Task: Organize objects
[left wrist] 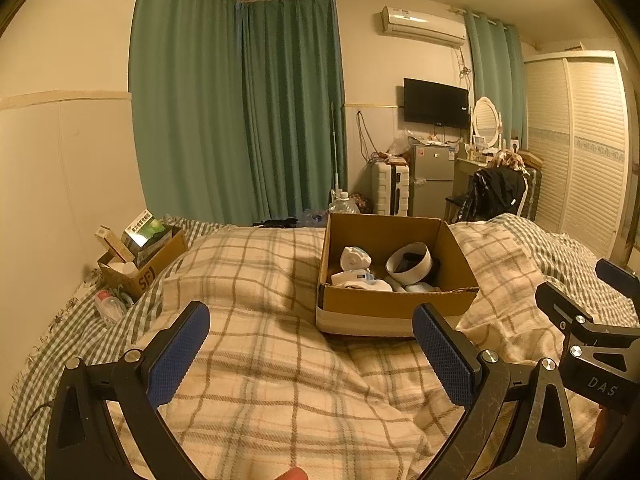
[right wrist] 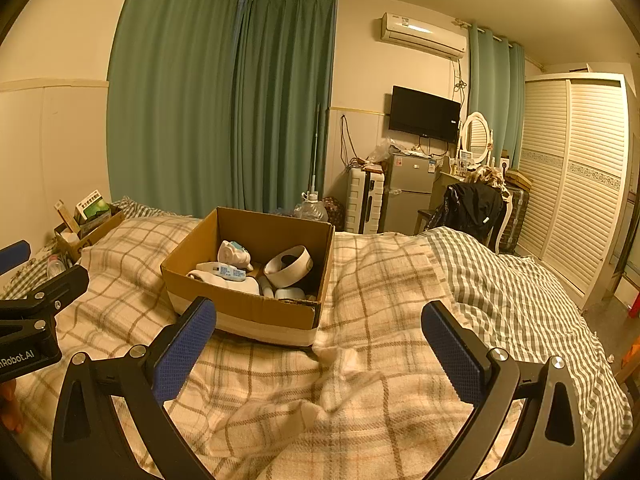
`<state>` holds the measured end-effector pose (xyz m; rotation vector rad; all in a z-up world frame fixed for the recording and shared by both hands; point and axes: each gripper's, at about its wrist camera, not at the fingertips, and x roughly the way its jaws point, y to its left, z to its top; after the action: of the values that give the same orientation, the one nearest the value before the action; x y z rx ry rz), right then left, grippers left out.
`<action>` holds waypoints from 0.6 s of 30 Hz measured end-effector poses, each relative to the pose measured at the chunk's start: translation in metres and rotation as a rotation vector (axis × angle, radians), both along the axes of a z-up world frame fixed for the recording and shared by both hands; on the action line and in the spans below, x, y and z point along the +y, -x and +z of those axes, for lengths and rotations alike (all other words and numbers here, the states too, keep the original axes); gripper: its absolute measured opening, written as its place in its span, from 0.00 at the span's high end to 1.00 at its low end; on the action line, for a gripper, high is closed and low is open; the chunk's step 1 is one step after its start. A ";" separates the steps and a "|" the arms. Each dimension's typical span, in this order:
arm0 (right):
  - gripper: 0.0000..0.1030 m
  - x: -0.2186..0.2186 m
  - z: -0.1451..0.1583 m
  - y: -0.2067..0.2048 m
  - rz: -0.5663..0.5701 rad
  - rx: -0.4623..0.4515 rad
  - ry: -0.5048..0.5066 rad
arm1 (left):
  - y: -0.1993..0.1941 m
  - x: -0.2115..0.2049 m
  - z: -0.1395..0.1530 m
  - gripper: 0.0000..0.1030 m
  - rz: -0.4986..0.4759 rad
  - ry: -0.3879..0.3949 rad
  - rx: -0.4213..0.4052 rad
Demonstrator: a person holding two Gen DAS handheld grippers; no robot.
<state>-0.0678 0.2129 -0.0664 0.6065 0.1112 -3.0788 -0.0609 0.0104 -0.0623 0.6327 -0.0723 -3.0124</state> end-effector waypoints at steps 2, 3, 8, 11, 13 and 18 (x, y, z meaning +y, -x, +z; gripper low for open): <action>0.00 0.000 0.000 0.000 0.000 0.000 0.000 | 0.000 0.000 0.000 0.00 0.005 0.001 0.000; 0.00 0.000 0.000 0.000 0.000 0.000 0.000 | 0.000 0.000 0.000 0.00 0.005 0.001 -0.001; 0.00 0.000 0.000 0.000 0.000 -0.001 0.000 | 0.000 0.000 0.000 0.00 0.004 0.004 -0.001; 0.00 0.000 -0.001 0.000 0.000 -0.002 0.001 | 0.001 0.000 0.001 0.00 0.004 0.007 -0.003; 0.00 0.000 -0.001 0.000 0.000 -0.002 0.000 | 0.001 0.000 0.001 0.00 0.004 0.009 -0.004; 0.00 0.001 -0.003 0.000 0.001 -0.006 0.002 | 0.002 0.002 0.001 0.00 0.004 0.013 -0.006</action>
<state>-0.0679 0.2140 -0.0693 0.6152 0.1077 -3.0759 -0.0629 0.0119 -0.0610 0.6400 -0.0903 -3.0038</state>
